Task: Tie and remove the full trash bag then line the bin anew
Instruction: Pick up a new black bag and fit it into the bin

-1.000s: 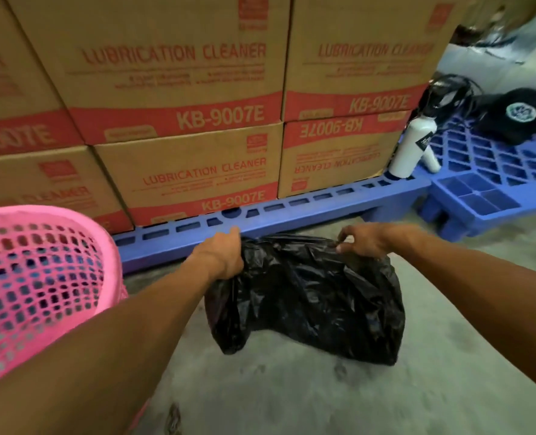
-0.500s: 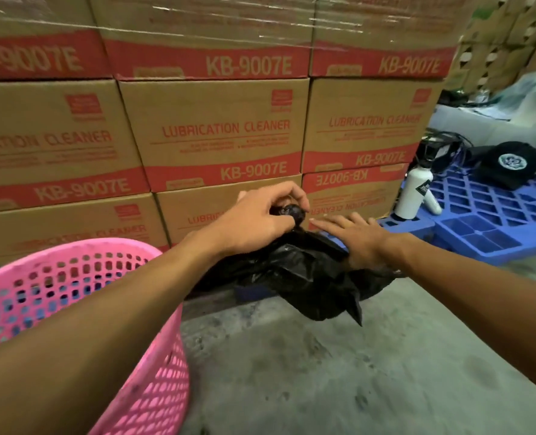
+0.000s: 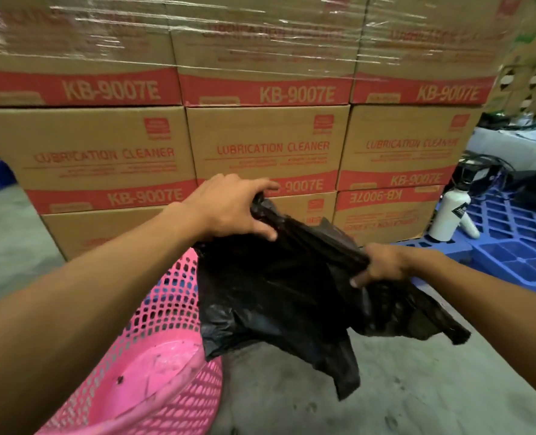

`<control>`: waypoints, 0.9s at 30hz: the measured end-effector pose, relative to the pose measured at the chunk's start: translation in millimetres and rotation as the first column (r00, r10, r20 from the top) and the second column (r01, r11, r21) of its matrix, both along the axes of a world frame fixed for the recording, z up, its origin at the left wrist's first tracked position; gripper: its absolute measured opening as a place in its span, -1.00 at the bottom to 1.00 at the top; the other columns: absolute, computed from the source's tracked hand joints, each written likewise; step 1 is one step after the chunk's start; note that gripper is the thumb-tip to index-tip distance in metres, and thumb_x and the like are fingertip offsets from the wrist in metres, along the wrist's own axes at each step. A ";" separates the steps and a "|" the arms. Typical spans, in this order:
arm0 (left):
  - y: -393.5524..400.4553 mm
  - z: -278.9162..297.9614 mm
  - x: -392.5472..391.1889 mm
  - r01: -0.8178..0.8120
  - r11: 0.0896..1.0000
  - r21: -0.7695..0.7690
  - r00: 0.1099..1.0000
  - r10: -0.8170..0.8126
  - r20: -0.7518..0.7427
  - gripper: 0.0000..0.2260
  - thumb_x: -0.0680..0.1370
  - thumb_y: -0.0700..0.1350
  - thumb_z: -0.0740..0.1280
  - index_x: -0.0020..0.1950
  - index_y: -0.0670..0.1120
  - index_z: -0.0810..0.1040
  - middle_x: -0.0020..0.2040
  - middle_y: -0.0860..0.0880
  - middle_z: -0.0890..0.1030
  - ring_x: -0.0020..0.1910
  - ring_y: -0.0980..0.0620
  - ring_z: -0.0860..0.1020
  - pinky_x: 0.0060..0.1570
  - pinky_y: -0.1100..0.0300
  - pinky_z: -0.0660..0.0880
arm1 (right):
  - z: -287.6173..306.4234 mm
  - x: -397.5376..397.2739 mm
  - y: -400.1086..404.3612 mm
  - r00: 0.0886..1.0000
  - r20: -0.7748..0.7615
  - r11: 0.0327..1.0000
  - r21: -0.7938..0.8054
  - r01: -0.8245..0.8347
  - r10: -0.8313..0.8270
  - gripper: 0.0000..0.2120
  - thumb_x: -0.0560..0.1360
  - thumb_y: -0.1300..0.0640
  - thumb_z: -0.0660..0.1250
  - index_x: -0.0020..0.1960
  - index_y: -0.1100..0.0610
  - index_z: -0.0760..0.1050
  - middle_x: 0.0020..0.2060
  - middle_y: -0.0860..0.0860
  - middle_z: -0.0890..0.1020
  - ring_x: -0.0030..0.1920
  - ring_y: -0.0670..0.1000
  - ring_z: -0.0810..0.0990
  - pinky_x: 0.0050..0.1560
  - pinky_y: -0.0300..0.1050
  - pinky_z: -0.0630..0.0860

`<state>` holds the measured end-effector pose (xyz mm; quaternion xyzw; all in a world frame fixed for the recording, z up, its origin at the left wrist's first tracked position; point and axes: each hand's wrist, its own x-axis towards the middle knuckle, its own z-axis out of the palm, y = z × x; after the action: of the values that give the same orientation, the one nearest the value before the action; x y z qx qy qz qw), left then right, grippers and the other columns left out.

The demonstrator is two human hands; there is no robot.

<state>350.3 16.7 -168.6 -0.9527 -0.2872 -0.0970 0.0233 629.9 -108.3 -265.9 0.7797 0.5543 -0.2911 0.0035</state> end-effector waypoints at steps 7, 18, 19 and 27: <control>17.4 -12.7 -23.2 -0.068 0.926 -0.371 0.961 0.160 0.224 -0.84 0.51 -0.07 0.24 -0.22 -0.06 0.55 -0.21 -0.06 0.60 -0.15 -0.08 0.58 -0.19 0.14 0.40 | 31.8 -36.7 -11.5 0.674 -0.565 0.852 -0.105 0.514 -0.476 -0.70 0.60 0.04 0.23 0.03 0.30 0.55 -0.30 0.19 0.71 -0.33 0.13 0.71 -0.33 -0.06 0.65; 12.0 54.0 -57.7 -0.001 0.885 -0.466 0.402 0.427 0.810 -0.77 0.58 0.00 0.16 0.12 -0.11 0.43 -0.04 0.01 0.56 0.04 -0.04 0.53 0.03 0.05 0.43 | 149.9 -188.0 44.2 0.171 -0.970 0.878 0.229 0.420 0.171 -0.77 0.58 0.14 0.17 -0.01 0.20 0.58 -0.09 0.15 0.70 -0.11 0.08 0.70 0.01 0.01 0.63; 9.1 62.2 -64.1 0.009 0.902 -0.432 0.330 0.405 0.853 -0.79 0.59 -0.03 0.16 0.12 -0.12 0.42 -0.08 0.03 0.54 -0.01 -0.02 0.53 0.00 0.04 0.42 | 156.4 -203.9 50.1 0.143 -0.965 0.881 0.258 0.396 0.218 -0.77 0.58 0.14 0.18 0.02 0.21 0.57 -0.04 0.16 0.69 -0.05 0.10 0.68 0.10 0.04 0.60; 7.4 72.3 -140.1 -0.130 0.954 -0.271 0.007 0.274 0.962 -0.90 0.61 -0.19 0.14 -0.02 0.02 0.32 -0.15 0.19 0.43 -0.20 0.46 0.46 -0.14 0.50 0.34 | 161.2 -294.5 90.2 -0.034 -0.960 0.930 0.262 0.258 0.280 -0.69 0.61 0.07 0.13 0.06 0.23 0.58 0.05 0.17 0.64 0.06 0.15 0.62 0.31 0.13 0.46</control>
<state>210.2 24.1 -96.3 -0.5677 -0.3603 -0.7075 -0.2175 335.5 -18.1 -104.7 0.3087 0.4343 -0.6520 -0.5395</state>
